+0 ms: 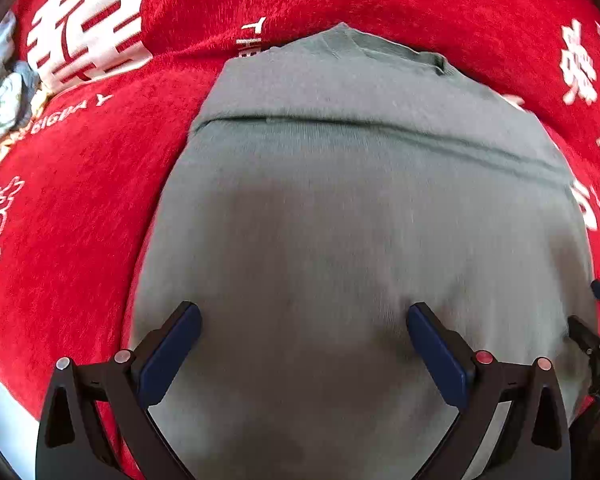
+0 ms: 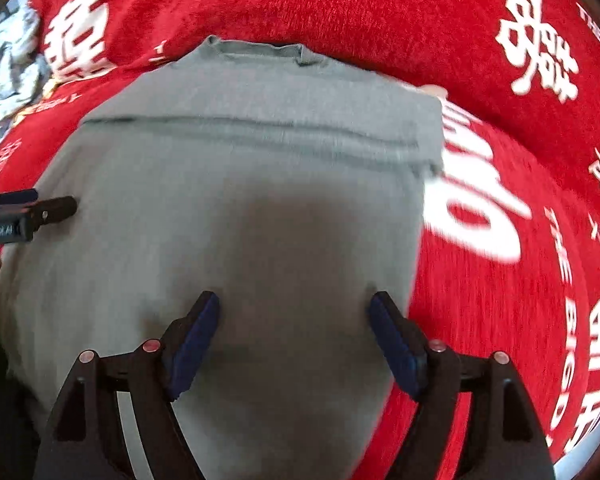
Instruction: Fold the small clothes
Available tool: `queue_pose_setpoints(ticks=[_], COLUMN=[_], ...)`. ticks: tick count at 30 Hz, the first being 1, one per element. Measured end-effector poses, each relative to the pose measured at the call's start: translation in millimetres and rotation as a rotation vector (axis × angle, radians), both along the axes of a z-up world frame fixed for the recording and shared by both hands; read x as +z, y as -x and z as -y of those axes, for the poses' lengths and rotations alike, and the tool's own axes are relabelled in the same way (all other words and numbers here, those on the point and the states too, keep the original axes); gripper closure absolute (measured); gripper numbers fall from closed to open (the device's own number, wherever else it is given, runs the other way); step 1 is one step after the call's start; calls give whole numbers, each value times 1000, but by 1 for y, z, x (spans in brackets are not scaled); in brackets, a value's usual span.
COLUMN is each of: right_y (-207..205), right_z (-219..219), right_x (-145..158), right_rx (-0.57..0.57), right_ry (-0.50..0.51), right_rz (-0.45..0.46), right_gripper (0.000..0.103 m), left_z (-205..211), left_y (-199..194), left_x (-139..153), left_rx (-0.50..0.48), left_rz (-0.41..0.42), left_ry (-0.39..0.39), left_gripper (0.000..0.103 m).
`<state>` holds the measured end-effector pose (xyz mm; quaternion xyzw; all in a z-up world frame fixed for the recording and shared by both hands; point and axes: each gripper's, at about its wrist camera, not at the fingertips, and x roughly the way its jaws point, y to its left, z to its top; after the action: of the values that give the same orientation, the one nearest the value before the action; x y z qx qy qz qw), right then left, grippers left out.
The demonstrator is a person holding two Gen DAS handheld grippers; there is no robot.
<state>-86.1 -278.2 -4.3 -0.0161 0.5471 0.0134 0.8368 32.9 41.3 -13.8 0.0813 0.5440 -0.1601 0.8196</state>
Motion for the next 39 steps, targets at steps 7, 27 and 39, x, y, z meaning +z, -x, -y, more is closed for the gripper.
queue_pose_setpoints(ticks=[7, 27, 39], right_y=[61, 121, 119], right_z=[-2, -59, -113], right_x=[10, 1, 43], right_rx=[104, 619, 628], right_ry=[40, 199, 179], right_rz=[-85, 12, 110], right_gripper=[17, 11, 9], left_z=[-36, -63, -12], left_y=[29, 69, 82], left_x=[9, -17, 10], left_rx=[-6, -301, -424], left_rz=[-18, -40, 99], left_ry=[-51, -82, -101], left_gripper=[0, 0, 0])
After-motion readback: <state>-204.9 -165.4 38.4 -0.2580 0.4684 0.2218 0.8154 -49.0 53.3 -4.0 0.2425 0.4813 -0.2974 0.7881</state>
